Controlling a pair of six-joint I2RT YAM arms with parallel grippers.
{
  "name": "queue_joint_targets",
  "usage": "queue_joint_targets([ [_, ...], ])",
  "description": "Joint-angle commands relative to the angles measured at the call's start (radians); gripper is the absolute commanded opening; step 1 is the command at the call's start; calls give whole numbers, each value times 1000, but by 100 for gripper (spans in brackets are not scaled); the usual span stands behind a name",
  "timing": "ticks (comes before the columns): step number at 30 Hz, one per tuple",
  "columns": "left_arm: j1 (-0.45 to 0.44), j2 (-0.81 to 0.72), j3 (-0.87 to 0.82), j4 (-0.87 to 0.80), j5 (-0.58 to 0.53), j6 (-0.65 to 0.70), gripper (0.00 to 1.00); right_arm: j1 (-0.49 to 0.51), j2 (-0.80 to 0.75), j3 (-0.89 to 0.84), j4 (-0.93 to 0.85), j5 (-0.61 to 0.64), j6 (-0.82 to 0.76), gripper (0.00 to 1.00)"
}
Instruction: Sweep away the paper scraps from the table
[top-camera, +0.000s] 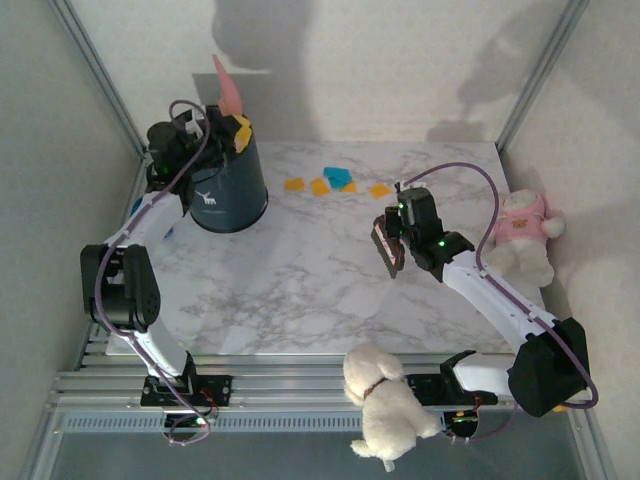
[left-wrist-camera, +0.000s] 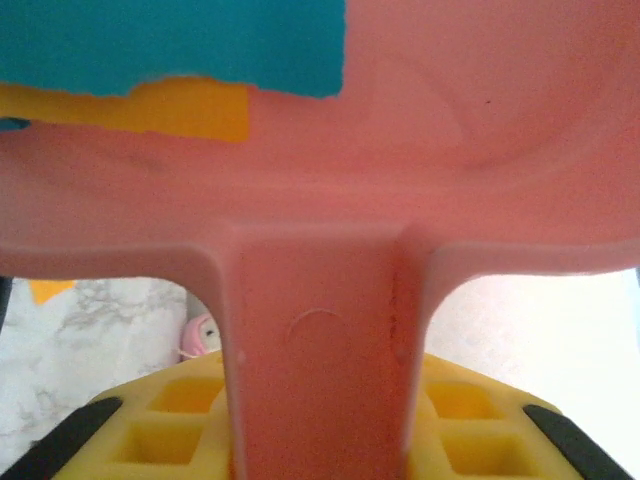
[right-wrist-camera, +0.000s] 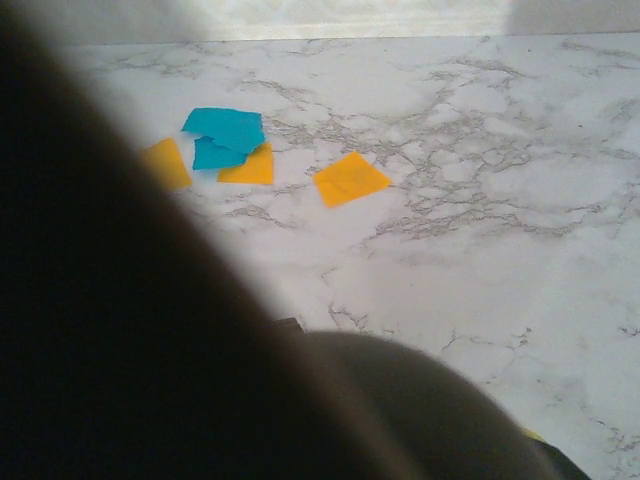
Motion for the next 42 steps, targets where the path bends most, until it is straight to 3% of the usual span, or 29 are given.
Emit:
queue_joint_targets([
  [1,7,-21,-52,237,-22,-157,0,-6,9,21,11,-3,15,0],
  [8,3,-9,-140,552,-66,-424,0,-6,5,20,11,-2,13,0],
  [17,2,2,-194,734,-111,-582,0,-7,3,18,12,-2,14,0],
  [27,1,-20,-198,701,-106,-555,0,-7,6,21,14,-2,13,0],
  [31,0,-41,-181,613,-87,-472,0,-7,6,20,19,-2,14,0],
  [34,-2,-69,-151,458,-55,-332,0,-7,4,18,23,-4,18,0],
  [38,-9,-122,-74,88,-29,-6,0,-27,-6,-1,45,-37,43,0],
  [42,-37,-146,90,-414,-55,409,0,-50,-18,-20,69,-78,66,0],
])
